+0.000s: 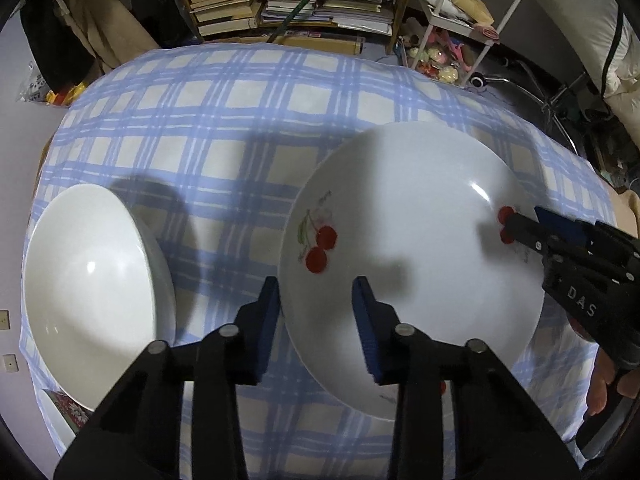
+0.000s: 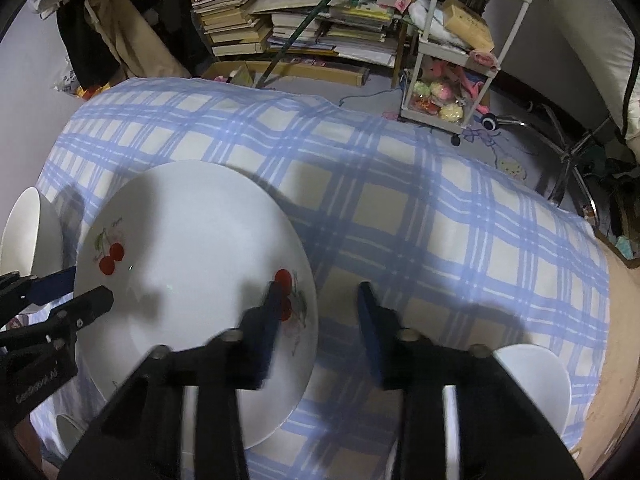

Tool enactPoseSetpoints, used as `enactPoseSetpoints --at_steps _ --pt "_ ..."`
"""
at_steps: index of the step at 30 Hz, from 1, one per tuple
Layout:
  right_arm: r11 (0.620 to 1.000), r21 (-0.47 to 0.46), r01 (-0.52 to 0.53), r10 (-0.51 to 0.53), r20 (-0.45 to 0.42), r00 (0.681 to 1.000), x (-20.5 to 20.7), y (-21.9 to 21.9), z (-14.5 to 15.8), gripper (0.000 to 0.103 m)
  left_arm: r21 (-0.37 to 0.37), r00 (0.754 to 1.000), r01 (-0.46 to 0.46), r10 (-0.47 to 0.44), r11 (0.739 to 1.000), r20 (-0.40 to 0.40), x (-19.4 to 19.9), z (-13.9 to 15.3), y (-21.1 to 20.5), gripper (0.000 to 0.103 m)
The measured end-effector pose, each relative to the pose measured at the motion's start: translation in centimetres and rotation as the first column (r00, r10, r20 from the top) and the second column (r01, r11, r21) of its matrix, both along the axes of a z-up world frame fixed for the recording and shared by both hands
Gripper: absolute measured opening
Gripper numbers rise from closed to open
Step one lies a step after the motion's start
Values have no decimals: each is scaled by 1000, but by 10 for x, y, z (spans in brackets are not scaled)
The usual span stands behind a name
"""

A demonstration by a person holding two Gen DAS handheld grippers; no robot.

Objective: Organize plates and bowls
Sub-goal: 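Close both tools on the cherry plate rim, then carry the cherry plate with both tools and lower it onto the plate stack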

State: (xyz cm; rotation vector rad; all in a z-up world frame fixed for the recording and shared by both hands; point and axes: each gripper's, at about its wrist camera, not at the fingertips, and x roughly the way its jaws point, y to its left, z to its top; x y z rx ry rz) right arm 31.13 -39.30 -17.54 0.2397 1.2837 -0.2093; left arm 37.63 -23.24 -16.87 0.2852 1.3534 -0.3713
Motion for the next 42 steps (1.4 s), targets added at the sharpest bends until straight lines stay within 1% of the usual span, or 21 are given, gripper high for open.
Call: enactPoseSetpoints --at_steps 1,2,3,6,9,14,18,25,30,33,38,42 --pt "1000 16 4 -4 1 1000 0 -1 0 27 7 1000 -5 5 1000 1 1 -1 0 28" --pt "1000 27 4 -4 2 1000 0 -1 -1 23 19 1000 -16 16 1000 2 3 -1 2 21" --pt "999 46 1 -1 3 1000 1 -1 -2 17 24 1000 -18 18 1000 0 6 -1 3 18" --pt "999 45 -6 6 -3 1000 1 1 -1 17 -7 999 -27 27 1000 -27 10 1 8 17" --pt "996 88 3 -3 -2 1000 -2 -4 1 16 -36 999 -39 38 999 -39 8 7 15 17" --pt "995 96 1 -3 17 1000 -10 -1 15 16 -63 998 -51 49 997 -33 2 20 21 17" --pt "995 95 -10 8 23 1000 -16 7 25 16 -44 999 -37 37 998 3 -8 34 25 17" --pt "995 100 -20 15 44 999 -37 26 46 16 -72 998 -56 57 996 11 -27 55 46 17" --pt "994 105 -30 23 66 998 -56 43 63 16 -72 997 -55 58 996 41 -50 74 63 17" --pt "993 113 -43 34 82 996 -69 56 73 16 -57 996 -58 61 997 61 -64 84 74 17" --pt "992 113 -59 47 104 993 -89 78 82 16 -60 994 -61 67 996 91 -87 100 96 17" --pt "990 126 -59 44 117 992 -105 96 84 16 -56 992 -68 74 996 104 -103 105 112 17"
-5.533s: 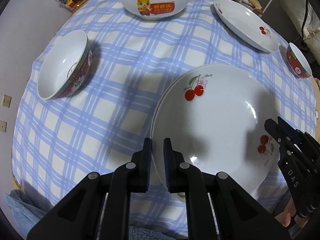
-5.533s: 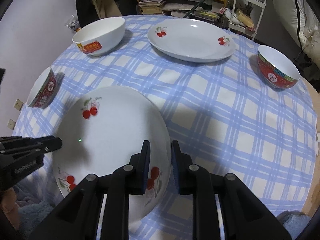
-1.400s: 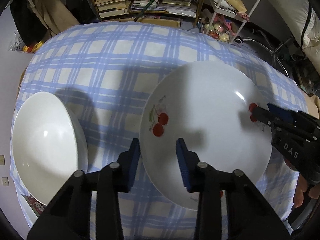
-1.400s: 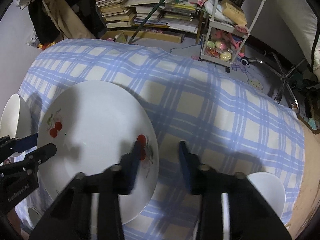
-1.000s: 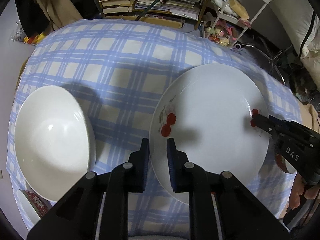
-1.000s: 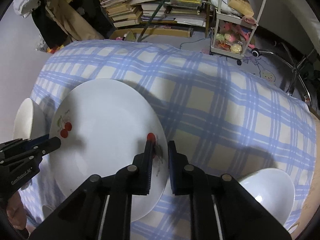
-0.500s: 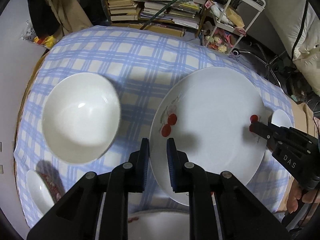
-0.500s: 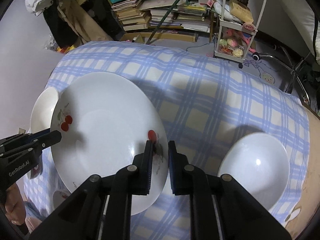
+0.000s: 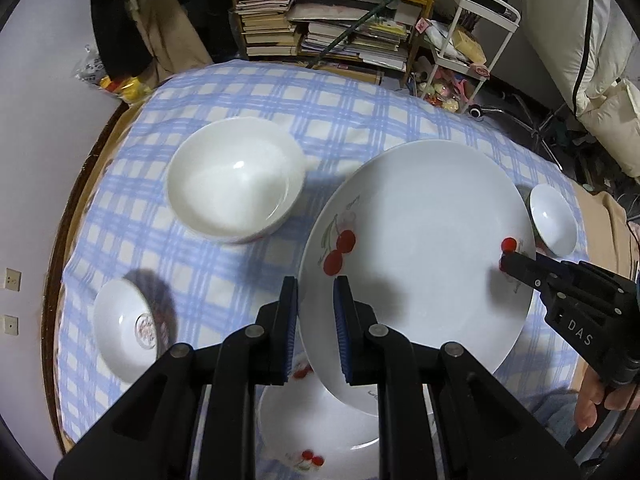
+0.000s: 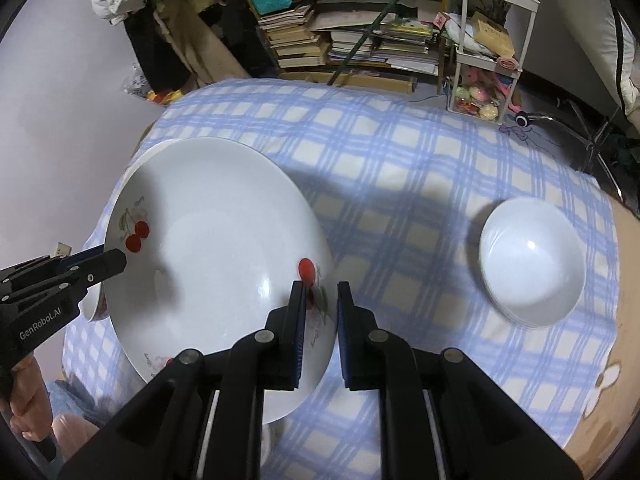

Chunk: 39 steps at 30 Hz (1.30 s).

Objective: Organize plates and bowls
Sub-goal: 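Carry the cherry plate with both tools and lower it onto the plate stack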

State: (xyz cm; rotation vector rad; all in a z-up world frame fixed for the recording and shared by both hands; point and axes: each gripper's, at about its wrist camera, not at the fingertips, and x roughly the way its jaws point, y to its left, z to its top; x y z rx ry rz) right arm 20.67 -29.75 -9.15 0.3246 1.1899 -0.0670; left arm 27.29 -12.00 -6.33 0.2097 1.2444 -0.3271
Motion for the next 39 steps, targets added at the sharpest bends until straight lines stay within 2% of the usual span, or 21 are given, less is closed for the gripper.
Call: enactPoseSetpoints --at_steps 9,22,29,39 --pt "1000 2 -28 28 26 999 -35 41 1 16 34 1000 -31 31 999 7 -41 -9 37 17" --pt "998 -29 -48 50 69 996 -73 92 -11 16 9 993 -110 110 994 -33 -80 -41 92 17" --pt "995 -67 -71 75 67 995 -79 108 -13 16 -5 992 -120 119 993 -45 -92 -48 107 17" --pt "997 -42 -66 68 52 996 -88 109 -33 16 23 994 -104 104 994 -32 -102 -53 104 17"
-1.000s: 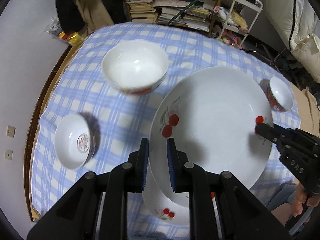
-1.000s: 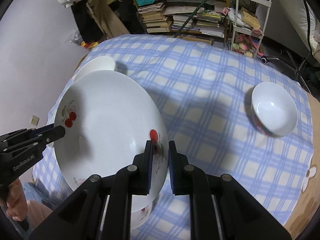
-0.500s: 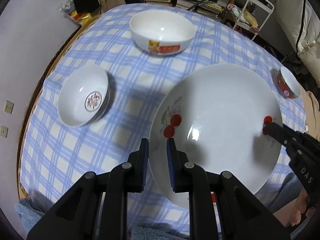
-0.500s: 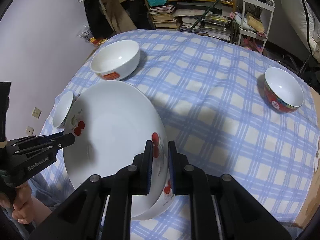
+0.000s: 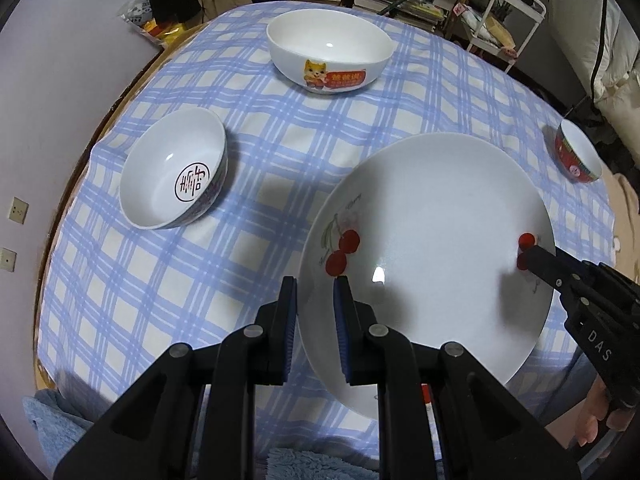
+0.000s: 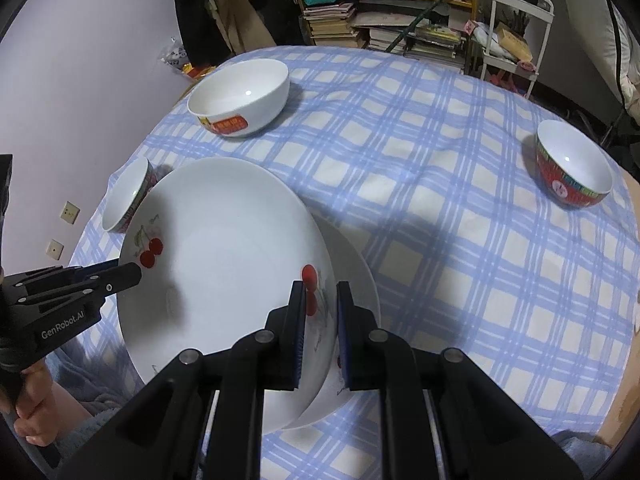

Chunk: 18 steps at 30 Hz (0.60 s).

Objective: Organize plates and bowls
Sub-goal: 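Carry the cherry plate with both tools and lower it onto the plate stack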

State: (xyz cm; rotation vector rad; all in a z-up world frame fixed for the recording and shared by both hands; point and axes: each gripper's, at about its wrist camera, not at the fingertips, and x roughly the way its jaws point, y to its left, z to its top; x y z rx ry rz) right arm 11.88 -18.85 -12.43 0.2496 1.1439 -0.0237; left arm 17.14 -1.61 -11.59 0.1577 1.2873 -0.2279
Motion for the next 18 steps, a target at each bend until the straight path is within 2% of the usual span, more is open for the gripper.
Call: enactPoseSetpoints --at_steps 8,14,18 --pt "1000 14 -2 2 -21 1000 -2 3 -20 16 51 1000 6 -6 999 -10 -2 -12 -1 17" --pt "999 -33 12 -13 -38 999 1 10 -32 16 58 1000 1 -1 998 -13 0 -18 -1 17" --pt "999 -26 27 -28 -35 999 1 9 -35 16 75 1000 8 -6 997 -16 1 -23 -3 17"
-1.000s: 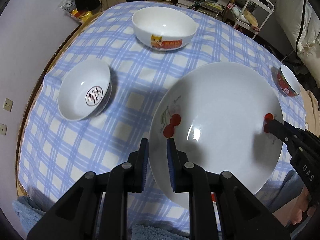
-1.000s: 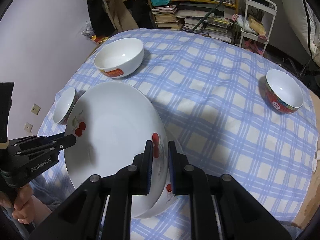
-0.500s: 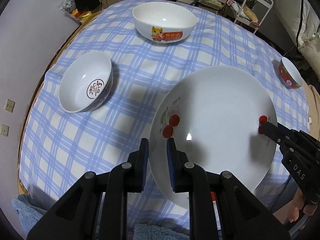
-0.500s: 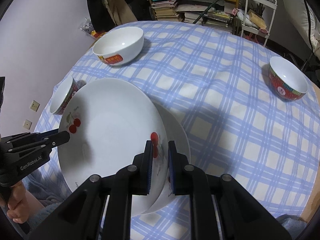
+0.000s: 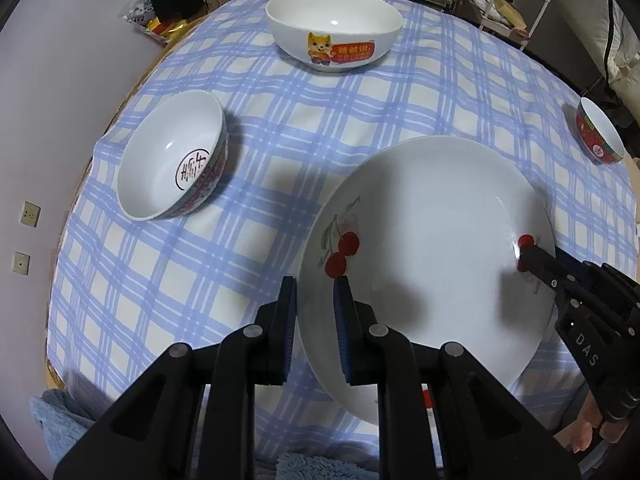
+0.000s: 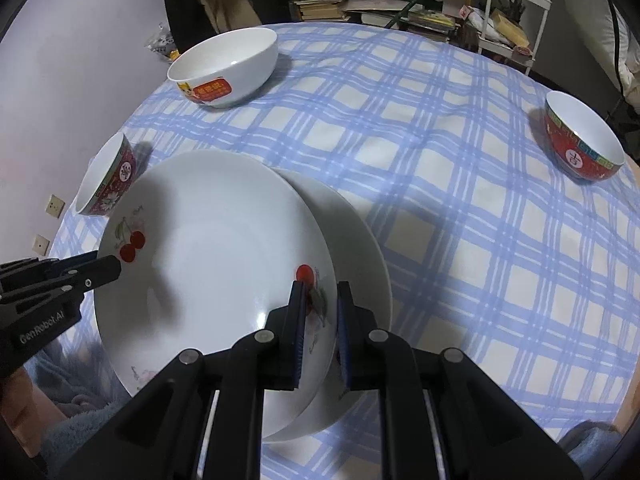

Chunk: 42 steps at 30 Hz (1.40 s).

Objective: Organize plates and bowls
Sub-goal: 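Carry the cherry plate with both tools and lower it onto the plate stack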

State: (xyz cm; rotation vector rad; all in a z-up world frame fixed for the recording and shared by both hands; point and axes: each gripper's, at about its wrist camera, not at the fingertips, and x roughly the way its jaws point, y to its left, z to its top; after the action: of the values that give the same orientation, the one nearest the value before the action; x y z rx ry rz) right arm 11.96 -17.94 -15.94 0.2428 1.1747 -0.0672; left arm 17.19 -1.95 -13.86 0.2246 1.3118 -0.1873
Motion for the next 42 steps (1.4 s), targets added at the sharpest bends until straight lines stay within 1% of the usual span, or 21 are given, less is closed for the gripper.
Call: enactPoseSetpoints --at_steps 2,7,23,32,35,42 --pt "1000 -16 -1 1 0 1000 0 0 -1 16 -10 1000 1 -1 1000 -14 0 -2 0 17" --pt "999 -43 -9 8 -10 1000 1 2 -6 16 -9 1000 6 -6 1000 -11 0 -3 -1 17" --pt "999 -35 -7 7 -14 1000 0 0 -10 17 -22 1000 -3 2 1000 -16 1 -5 -2 17" --pt "993 -114 -8 10 16 1000 0 2 -3 17 -43 999 -4 3 999 -34 2 -10 -7 17" --pt "994 -112 1 1 21 1000 -1 1 -2 17 -41 999 -1 0 999 -35 3 -10 -8 17" --pt "990 -144 7 -3 32 999 -3 4 0 17 -43 999 3 -5 999 -42 3 -13 -9 17"
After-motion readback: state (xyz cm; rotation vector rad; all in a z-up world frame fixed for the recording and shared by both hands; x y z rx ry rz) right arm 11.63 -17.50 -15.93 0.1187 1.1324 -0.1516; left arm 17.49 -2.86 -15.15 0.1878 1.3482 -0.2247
